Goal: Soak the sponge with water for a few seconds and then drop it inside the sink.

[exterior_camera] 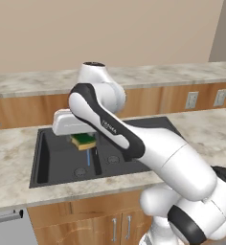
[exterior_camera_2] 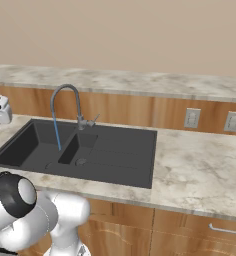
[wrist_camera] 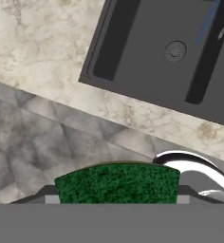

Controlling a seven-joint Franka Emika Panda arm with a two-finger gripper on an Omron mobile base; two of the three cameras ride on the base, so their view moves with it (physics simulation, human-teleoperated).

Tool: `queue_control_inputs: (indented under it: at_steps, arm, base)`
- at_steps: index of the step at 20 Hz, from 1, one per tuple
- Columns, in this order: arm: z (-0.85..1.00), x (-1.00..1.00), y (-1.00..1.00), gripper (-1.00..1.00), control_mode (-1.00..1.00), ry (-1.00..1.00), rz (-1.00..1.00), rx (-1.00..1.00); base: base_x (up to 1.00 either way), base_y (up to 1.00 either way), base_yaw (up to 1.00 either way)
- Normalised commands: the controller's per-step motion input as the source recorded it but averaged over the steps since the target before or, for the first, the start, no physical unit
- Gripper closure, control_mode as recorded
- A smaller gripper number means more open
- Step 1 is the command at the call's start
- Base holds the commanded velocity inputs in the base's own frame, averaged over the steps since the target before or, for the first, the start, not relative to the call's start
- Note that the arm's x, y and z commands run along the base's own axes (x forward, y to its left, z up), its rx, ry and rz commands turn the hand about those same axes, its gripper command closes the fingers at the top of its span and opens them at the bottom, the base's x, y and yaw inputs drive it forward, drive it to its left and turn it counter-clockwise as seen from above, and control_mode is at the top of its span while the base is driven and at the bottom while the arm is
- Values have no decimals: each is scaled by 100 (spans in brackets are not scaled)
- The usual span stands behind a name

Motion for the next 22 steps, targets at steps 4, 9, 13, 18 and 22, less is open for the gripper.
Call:
queue_control_inputs:
  at_steps: [4,9,13,18,22]
  arm:
    - [0,0,-21,100,-100,-6,-15,0]
    - [0,0,-10,100,-100,-9,-18,0]
    - [0,0,0,100,-100,-6,-21,0]
    - [0,1,-2,100,-100,-3,-24,0]
    - [0,11,-7,100,-100,-2,-27,0]
  base:
    - [0,0,0]
    - [0,0,0]
    - [0,0,0]
    - [0,0,0]
    - [0,0,0]
